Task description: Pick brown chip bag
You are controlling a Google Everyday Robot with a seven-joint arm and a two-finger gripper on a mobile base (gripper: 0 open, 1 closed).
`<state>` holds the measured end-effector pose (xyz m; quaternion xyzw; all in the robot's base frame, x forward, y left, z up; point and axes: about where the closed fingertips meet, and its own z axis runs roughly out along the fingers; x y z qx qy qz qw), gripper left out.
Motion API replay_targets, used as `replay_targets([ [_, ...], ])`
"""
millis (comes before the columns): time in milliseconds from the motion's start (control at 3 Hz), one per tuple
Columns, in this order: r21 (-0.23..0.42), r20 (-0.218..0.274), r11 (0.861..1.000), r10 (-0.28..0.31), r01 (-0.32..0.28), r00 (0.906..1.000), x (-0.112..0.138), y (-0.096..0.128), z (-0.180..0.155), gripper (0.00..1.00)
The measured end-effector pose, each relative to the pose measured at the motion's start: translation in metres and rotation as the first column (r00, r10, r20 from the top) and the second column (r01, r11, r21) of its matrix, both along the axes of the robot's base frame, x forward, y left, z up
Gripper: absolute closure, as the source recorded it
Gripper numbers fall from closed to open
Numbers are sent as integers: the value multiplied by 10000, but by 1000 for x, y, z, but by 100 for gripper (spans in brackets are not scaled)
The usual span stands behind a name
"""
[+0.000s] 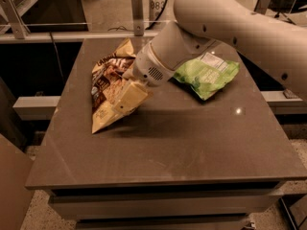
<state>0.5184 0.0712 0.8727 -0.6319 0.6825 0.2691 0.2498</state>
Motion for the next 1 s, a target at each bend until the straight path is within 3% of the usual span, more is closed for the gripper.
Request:
replay_targets([
  [333, -218, 180, 9997, -77, 81, 9998, 7, -5, 1, 64],
  [667, -4, 417, 9997, -232, 232, 9989, 22, -10, 6, 87],
  [1000, 555, 1130, 9982, -304, 243, 9931, 46, -12, 25, 100],
])
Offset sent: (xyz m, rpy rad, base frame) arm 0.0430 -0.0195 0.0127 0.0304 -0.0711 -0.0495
